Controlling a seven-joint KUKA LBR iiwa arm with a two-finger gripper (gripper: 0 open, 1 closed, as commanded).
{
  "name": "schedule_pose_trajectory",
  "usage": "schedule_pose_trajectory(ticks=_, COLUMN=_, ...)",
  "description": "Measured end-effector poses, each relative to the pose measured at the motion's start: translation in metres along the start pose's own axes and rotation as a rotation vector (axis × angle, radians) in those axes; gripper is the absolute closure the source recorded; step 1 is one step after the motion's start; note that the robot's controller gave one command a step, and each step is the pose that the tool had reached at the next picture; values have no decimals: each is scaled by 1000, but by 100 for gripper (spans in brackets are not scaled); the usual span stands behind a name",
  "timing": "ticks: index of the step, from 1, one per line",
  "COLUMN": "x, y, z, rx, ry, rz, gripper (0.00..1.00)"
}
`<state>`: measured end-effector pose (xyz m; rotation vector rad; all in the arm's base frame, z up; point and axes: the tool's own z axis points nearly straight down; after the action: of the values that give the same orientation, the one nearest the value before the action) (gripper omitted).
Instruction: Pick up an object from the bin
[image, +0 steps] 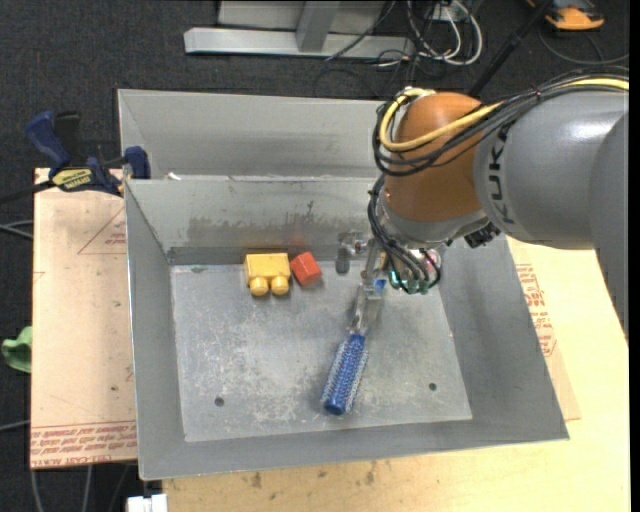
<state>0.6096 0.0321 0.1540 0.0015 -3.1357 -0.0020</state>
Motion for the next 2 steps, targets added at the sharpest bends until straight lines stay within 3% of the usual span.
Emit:
schedule_pose_trajectory(ticks=1, x=66, y=-4, z=78, rx=1, ry=-9, rz=-232, gripper=0)
schedule_pose_trajectory(ticks=2, x=117, y=-3, z=84, rx=1, ry=-8, rz=-248, gripper=0)
